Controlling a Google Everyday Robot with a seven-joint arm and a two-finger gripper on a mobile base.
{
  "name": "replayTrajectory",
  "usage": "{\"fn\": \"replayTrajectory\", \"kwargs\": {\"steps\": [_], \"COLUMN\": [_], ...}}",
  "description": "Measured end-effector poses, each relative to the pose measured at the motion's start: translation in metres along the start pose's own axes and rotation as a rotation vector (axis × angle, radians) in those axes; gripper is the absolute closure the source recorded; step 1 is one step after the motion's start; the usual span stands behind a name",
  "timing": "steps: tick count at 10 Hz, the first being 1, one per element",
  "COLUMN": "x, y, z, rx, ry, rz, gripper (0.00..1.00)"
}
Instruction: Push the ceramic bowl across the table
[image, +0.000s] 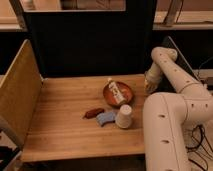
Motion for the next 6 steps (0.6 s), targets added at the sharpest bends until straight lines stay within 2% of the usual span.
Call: {"fn": "replayTrajectory", "kwargs": {"steps": [1,3,6], "x": [0.0,0.001,0.005], "y": [0.008,0.039,0.066], "z": [0.001,-0.002,-0.003], "rx": [0.003,0.016,0.066], "ry": [0.006,0.015,0.023], "rz": [-0.029,-0.114,-0.189], "gripper": [1.0,1.0,1.0]}}
